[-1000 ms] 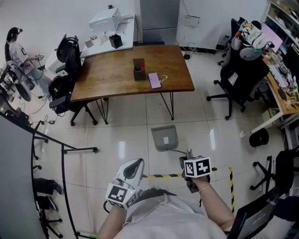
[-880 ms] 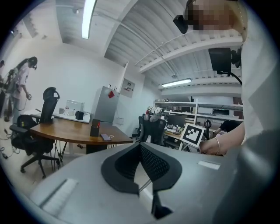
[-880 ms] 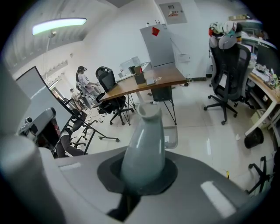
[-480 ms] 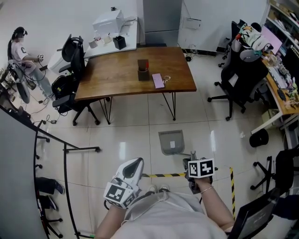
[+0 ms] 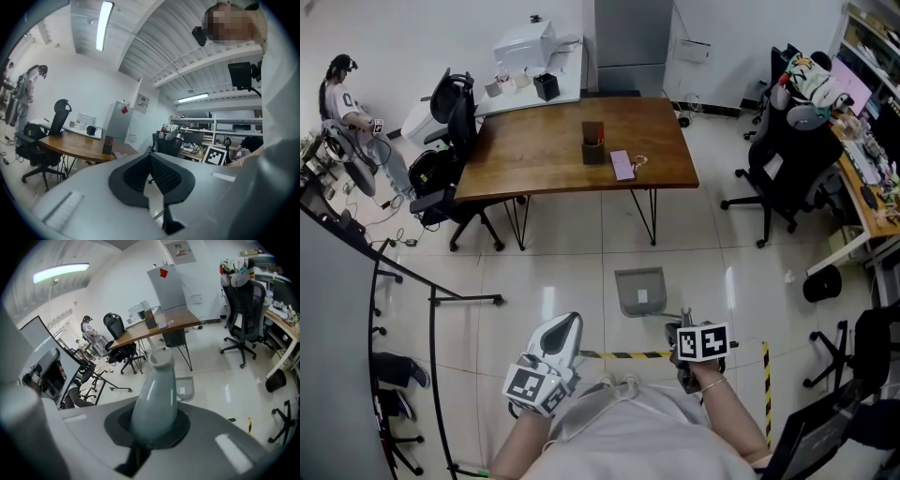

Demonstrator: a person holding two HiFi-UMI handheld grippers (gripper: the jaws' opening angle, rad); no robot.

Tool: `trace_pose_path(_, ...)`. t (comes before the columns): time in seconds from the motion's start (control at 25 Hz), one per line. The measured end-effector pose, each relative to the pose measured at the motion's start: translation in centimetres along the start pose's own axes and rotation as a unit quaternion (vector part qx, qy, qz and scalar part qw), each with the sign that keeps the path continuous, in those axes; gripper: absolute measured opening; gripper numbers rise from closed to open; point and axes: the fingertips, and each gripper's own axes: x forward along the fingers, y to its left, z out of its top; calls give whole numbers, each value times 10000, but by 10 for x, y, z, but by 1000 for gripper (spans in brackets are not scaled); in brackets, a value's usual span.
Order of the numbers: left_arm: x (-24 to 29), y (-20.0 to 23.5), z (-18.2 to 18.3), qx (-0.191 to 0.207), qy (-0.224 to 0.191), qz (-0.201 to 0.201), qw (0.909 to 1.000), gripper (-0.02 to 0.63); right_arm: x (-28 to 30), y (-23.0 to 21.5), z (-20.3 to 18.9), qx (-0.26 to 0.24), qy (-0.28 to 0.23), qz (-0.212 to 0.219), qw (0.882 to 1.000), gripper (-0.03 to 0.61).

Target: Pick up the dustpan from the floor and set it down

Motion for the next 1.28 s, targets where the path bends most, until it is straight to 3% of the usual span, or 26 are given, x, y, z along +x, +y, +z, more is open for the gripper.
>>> trace_pose_path(0.56, 37, 6, -32, -130, 351, 117, 9992, 14, 29, -21, 27, -190, 262, 158, 9994, 2)
trace_pose_path(0.72, 56, 39, -35, -243, 438, 70, 9987, 14, 52, -23, 47, -121, 401, 117, 9991, 2)
trace_pose_path(1.08, 114, 123, -3, -384, 559, -311, 9972, 14, 110, -32, 95, 391, 487, -123, 9980, 2)
trace_pose_path(1.28, 138, 148, 1, -468, 747, -431, 9952, 14, 150, -45, 116, 605, 524, -229, 9965, 2)
